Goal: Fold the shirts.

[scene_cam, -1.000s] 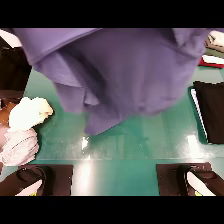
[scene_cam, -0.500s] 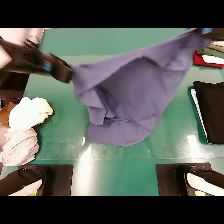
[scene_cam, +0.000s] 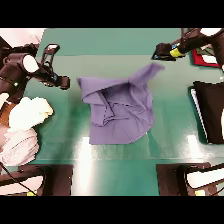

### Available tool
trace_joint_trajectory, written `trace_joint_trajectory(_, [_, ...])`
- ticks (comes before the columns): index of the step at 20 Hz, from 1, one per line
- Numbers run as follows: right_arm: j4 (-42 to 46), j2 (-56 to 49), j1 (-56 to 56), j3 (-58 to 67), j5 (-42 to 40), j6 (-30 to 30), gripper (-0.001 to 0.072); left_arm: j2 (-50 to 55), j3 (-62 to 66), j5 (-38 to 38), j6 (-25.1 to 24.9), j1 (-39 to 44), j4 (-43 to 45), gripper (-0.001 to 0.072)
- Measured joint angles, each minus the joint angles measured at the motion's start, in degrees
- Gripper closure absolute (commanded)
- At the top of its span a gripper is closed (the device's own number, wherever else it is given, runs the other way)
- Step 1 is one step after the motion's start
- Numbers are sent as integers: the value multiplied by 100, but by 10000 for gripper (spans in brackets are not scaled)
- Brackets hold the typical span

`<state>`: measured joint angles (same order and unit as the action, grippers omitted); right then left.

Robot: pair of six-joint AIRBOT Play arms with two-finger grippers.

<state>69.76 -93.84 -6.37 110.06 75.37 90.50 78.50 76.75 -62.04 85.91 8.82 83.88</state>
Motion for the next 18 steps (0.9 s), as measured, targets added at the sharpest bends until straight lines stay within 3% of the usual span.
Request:
trace_joint_trajectory(4, [-160,-15,179,4,-151,44,186,-66,-11,-267,-48,-553,-201,166])
trace_joint_trajectory(11, [-254,748,498,2,426,-94,193,-216,-284,-892,-774,-496,-1989,166])
trace_joint_trajectory(18, [-249,1432,549,2,997,-195,194,-162,-1550,245,-1082,407,-2549,166])
